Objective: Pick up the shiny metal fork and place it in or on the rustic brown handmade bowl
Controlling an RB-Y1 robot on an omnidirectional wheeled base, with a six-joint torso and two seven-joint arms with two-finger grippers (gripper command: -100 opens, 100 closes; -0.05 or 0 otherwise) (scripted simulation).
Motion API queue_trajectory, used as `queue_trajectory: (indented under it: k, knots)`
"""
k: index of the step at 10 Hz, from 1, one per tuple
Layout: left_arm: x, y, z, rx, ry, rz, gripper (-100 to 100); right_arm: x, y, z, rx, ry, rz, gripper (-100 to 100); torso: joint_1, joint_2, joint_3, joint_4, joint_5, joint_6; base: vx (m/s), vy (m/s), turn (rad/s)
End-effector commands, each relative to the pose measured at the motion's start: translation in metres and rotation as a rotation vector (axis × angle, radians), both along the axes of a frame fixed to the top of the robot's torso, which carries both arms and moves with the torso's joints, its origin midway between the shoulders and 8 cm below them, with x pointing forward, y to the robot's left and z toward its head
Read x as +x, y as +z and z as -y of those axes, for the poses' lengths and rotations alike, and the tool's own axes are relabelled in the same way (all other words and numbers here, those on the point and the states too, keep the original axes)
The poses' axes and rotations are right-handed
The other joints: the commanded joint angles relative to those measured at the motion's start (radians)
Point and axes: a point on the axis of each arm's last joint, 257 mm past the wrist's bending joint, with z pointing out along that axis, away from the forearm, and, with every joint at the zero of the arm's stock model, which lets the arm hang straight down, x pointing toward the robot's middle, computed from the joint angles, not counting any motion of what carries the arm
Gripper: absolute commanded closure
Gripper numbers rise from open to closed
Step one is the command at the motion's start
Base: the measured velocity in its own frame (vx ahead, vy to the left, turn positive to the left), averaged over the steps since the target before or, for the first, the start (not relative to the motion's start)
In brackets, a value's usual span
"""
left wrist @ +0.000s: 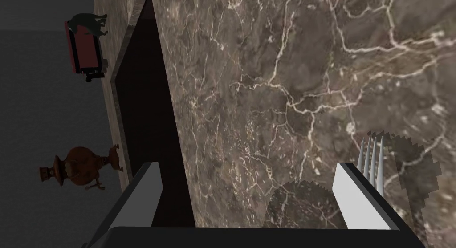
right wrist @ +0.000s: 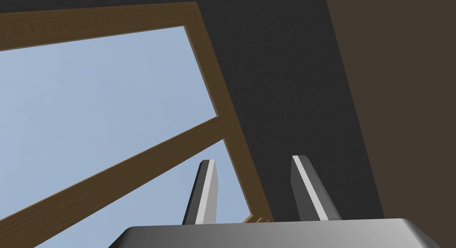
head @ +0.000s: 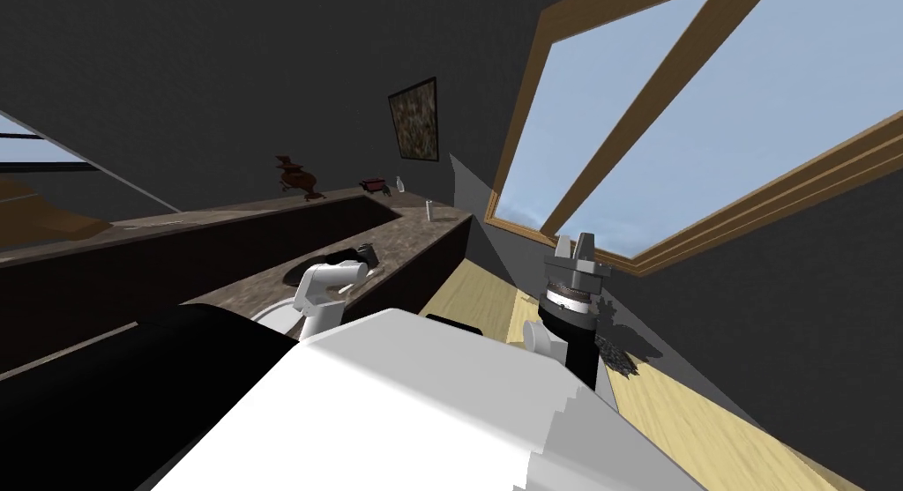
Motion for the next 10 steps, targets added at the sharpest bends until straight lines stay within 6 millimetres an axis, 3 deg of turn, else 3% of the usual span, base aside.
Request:
queue_trajectory:
  k: [1, 10]
  knots:
    - [-0.007, -0.008, -0.003, -0.03, 0.02, -0.033, -100, 0.0, 0.0, 0.0, 0.0, 0.0, 0.0, 0, 0.0, 0.0, 0.0, 0.0, 0.0, 0.0, 0.059, 0.004, 0.107]
    - [-0.049, -0.046, -0.002, -0.157, 0.095, -0.223, -100, 0.0, 0.0, 0.0, 0.0, 0.0, 0.0, 0, 0.001, -0.001, -0.001, 0.0, 0.0, 0.0, 0.057, 0.003, 0.063]
